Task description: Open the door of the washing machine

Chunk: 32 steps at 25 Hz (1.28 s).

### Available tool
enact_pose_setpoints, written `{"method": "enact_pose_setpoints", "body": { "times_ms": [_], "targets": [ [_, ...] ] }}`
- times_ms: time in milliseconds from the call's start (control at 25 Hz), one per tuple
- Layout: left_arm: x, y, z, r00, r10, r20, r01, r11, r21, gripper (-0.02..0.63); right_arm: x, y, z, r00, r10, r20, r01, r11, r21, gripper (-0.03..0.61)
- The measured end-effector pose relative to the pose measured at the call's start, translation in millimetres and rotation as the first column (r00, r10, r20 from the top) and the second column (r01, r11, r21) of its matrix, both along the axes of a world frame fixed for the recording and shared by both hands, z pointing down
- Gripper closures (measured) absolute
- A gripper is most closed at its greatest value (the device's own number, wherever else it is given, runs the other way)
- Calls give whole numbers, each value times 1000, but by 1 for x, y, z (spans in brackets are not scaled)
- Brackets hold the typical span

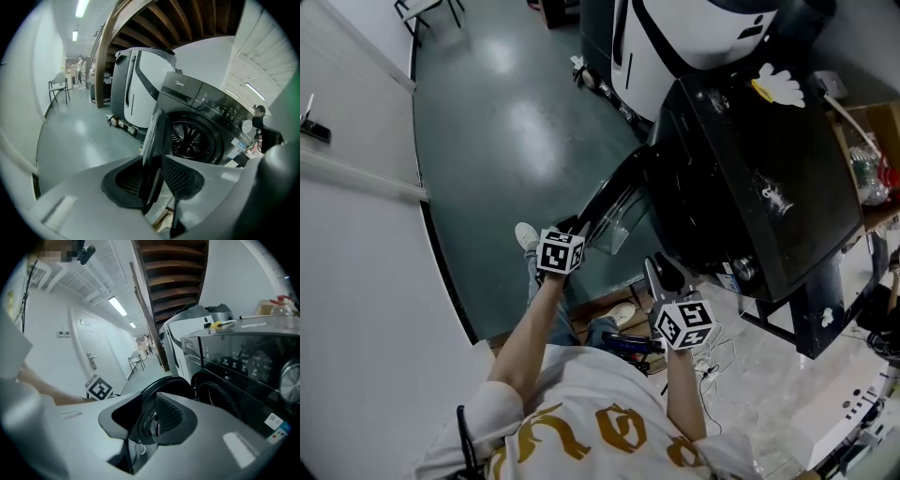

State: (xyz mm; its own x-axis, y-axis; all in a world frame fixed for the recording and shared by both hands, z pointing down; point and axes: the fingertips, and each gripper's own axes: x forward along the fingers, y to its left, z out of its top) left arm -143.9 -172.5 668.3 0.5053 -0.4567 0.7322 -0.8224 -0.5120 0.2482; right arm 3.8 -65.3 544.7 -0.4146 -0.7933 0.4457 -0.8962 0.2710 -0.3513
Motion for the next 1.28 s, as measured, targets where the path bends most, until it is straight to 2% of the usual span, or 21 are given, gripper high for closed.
{"method": "enact_pose_setpoints", "body": {
  "times_ms": [440,920,1080,1200,1280],
  "targets": [
    [-41,-39,-3,997,27,68,-31,998,47,479,-32,-31,8,999,-36,14,37,999,-21,479],
    [-71,-84,-5,995,39,91,-50,992,117,468,-52,-46,18,998,-67,17,68,997,-36,480],
    [-80,-90,-8,996,7,90,-19,990,142,463,-55,-50,15,997,-76,13,76,997,-33,482],
    [-94,-93,-18,994,-65,83,47,978,202,485,-50,-52,15,998,-68,4,68,997,-35,483],
    [-103,-93,-30,992,-114,57,98,967,237,494,-46,-54,15,998,-57,-7,57,998,-32,517]
  ]
}}
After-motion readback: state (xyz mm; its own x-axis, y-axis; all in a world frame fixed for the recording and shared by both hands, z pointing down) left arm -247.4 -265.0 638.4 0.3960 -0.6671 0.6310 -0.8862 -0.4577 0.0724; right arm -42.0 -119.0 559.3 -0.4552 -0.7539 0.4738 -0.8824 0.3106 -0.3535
